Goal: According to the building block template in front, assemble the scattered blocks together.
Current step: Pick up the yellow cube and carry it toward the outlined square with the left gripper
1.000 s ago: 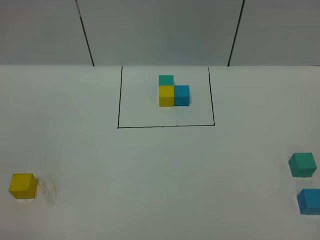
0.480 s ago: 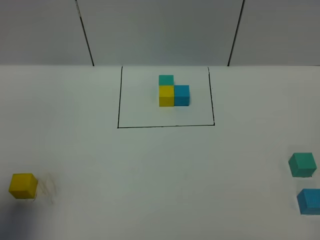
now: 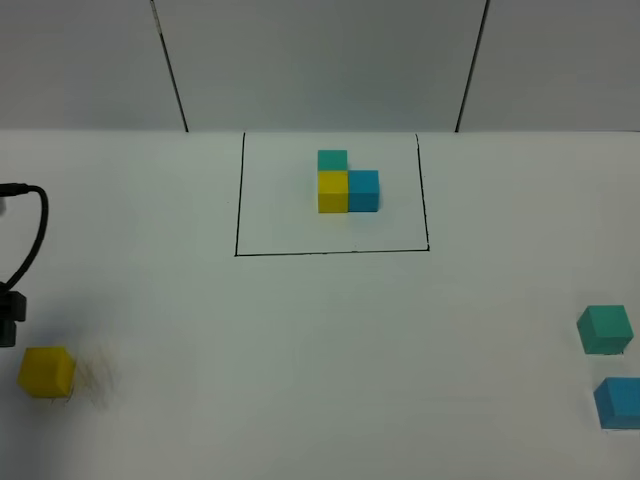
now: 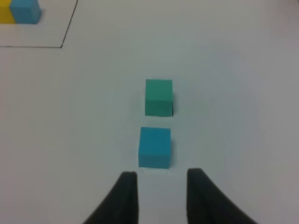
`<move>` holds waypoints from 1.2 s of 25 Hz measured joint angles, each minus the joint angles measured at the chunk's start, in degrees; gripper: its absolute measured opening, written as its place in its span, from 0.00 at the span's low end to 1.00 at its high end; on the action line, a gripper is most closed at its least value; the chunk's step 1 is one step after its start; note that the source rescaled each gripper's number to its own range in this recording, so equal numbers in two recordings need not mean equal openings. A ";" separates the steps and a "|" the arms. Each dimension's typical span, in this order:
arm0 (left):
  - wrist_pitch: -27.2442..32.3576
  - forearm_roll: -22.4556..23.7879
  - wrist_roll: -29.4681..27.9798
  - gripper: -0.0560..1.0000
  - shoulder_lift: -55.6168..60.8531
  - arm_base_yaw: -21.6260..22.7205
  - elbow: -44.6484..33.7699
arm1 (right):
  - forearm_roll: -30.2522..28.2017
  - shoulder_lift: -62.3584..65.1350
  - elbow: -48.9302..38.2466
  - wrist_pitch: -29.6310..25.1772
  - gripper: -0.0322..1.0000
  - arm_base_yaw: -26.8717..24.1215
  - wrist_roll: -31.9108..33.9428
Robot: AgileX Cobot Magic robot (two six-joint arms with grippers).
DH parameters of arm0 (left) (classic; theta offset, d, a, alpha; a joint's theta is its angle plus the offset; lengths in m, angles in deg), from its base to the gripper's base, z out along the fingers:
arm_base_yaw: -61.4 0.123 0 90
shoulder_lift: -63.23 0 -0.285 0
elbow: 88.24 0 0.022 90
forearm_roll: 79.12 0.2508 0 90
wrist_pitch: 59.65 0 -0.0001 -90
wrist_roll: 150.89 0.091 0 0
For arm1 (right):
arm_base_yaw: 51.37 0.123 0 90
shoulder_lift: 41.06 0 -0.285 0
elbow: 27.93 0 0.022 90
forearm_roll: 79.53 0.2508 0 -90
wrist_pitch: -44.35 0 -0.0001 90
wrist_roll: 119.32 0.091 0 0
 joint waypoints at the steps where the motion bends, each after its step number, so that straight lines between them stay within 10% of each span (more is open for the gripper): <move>1: -0.71 -0.27 0.38 0.68 -1.58 0.00 0.00 | 0.00 0.00 0.00 0.00 0.03 0.00 0.00; 30: -17.25 -6.47 4.40 0.68 -23.87 0.00 -2.85 | 0.00 0.00 0.00 0.00 0.03 0.00 0.00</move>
